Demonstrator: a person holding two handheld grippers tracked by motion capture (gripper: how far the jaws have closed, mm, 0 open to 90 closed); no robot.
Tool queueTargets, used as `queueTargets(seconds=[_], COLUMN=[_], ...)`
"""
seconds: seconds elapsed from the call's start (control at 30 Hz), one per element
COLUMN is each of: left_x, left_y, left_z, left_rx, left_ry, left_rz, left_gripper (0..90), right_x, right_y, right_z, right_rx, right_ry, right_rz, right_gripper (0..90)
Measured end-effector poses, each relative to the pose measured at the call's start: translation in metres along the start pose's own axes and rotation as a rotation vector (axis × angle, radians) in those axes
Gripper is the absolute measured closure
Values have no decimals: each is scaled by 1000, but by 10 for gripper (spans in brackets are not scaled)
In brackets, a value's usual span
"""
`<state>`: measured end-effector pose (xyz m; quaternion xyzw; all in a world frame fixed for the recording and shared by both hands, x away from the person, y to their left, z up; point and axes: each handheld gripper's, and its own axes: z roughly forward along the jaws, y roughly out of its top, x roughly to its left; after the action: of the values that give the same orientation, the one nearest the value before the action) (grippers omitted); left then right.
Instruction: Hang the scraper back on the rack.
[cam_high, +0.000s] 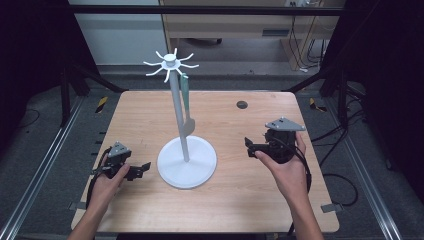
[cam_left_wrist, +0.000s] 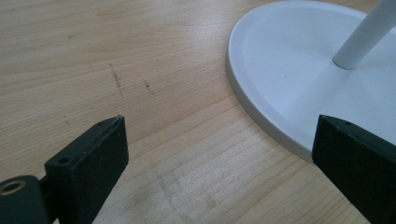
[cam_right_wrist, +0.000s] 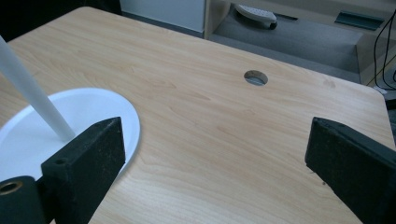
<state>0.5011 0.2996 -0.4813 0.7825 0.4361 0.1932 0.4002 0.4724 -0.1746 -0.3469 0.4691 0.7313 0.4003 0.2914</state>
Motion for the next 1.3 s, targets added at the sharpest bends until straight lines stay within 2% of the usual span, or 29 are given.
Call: queueTargets(seconds=[0.17,0.57,0.8,1.07,1.3], left_x=[0,-1,-1,-1,-1], left_y=[0,0,0,0,0], left_z=[0,0,0,0,0], left_rx=[1,2,4,5,7], left_ry=[1,4,4,6,5], left_rz=[1,7,8,10,13], left_gripper=[34,34,34,34,34], right_x=[0,-1,2,6,5], right_y=[-19,-57,-79,-99,-111], right_z=[6,21,32,47,59], right_rx=[17,79,116,155,166], right_ry=[6,10,22,37,46], right_rz=[-2,32,29,38,49], right_gripper=[51,61,72,80,83])
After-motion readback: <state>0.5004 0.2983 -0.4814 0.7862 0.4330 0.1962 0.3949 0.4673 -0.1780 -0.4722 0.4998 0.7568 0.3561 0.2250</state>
